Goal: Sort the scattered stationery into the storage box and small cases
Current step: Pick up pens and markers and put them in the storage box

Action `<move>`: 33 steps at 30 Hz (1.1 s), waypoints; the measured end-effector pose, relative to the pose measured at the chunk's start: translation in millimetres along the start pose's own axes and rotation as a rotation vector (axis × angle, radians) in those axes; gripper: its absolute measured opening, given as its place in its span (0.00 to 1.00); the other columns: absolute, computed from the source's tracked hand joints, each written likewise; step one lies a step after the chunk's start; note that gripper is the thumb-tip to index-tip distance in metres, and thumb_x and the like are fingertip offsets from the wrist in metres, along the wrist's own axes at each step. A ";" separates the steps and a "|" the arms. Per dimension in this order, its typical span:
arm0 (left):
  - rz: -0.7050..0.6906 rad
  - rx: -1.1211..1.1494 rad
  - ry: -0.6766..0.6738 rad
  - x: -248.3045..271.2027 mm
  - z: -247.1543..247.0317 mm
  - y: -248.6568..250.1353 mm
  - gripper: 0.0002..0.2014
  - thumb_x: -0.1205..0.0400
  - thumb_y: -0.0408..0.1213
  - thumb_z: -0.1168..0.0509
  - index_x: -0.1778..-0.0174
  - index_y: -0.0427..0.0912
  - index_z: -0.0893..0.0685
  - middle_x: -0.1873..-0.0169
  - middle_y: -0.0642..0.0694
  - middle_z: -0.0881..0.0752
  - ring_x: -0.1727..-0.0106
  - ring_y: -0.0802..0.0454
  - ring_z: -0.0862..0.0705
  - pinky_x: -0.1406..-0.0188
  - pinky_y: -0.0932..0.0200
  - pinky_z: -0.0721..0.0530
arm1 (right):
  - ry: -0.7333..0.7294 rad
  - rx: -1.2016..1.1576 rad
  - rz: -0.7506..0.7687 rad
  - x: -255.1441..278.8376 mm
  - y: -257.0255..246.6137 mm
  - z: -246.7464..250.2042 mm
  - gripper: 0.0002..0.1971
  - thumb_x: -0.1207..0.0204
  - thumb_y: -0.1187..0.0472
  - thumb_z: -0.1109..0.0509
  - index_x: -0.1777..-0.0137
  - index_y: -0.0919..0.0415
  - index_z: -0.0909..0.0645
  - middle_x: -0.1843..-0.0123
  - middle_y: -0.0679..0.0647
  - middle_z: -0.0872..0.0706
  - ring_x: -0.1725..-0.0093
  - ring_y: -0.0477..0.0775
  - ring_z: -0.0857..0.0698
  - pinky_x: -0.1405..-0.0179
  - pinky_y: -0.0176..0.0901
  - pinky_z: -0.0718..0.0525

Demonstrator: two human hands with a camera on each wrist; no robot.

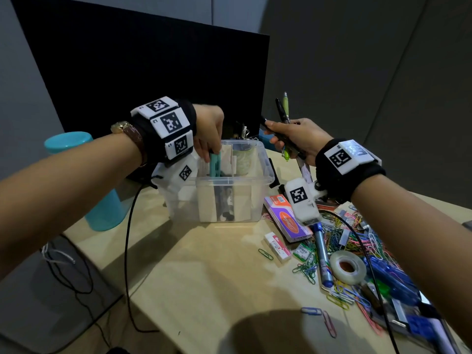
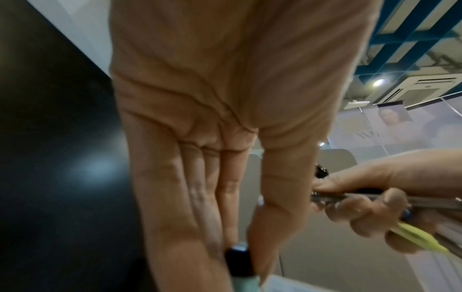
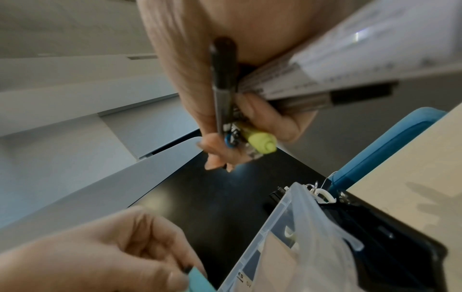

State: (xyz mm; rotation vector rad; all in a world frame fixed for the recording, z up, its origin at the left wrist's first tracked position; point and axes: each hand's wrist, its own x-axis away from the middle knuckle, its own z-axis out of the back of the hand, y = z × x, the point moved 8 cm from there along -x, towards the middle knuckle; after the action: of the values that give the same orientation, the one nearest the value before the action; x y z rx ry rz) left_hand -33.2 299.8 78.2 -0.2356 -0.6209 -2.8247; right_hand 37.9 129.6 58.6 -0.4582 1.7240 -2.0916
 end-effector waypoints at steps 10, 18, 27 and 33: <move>-0.086 -0.030 0.148 -14.7 -10.7 15.3 0.07 0.21 0.24 0.31 0.51 0.23 0.14 0.58 0.28 0.11 0.58 0.39 0.09 0.53 0.45 0.09 | 0.026 0.013 0.018 1.5 1.7 6.2 0.14 0.19 0.51 0.30 0.48 0.63 0.15 0.70 0.48 0.17 0.76 0.41 0.24 0.81 0.30 0.34; -0.027 -0.147 -0.203 -14.6 -46.0 9.1 0.11 0.20 0.23 0.31 0.42 0.28 0.14 0.46 0.31 0.12 0.46 0.39 0.11 0.54 0.55 0.11 | 0.016 -0.057 0.054 1.4 -2.3 6.4 0.11 0.19 0.54 0.29 0.52 0.64 0.16 0.69 0.52 0.17 0.77 0.42 0.23 0.78 0.30 0.27; -0.106 0.028 0.108 -5.3 4.9 7.2 0.11 0.14 0.29 0.39 0.37 0.32 0.18 0.49 0.37 0.11 0.52 0.46 0.11 0.60 0.59 0.12 | -0.091 0.008 0.064 5.9 2.1 -8.2 0.15 0.21 0.53 0.28 0.45 0.65 0.14 0.71 0.49 0.15 0.77 0.41 0.23 0.83 0.28 0.28; -0.109 0.754 0.186 5.4 22.2 5.6 0.13 0.11 0.35 0.42 0.40 0.29 0.19 0.55 0.34 0.11 0.57 0.45 0.10 0.61 0.55 0.09 | -0.153 -0.005 0.102 3.2 4.4 -14.8 0.17 0.22 0.54 0.27 0.42 0.66 0.13 0.66 0.54 0.12 0.75 0.43 0.20 0.76 0.27 0.21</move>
State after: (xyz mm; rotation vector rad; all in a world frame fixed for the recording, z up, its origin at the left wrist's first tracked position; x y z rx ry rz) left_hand -34.6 303.3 101.4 0.2005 -1.6028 -2.4386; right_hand 28.3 139.9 51.4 -0.5074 1.6304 -1.9292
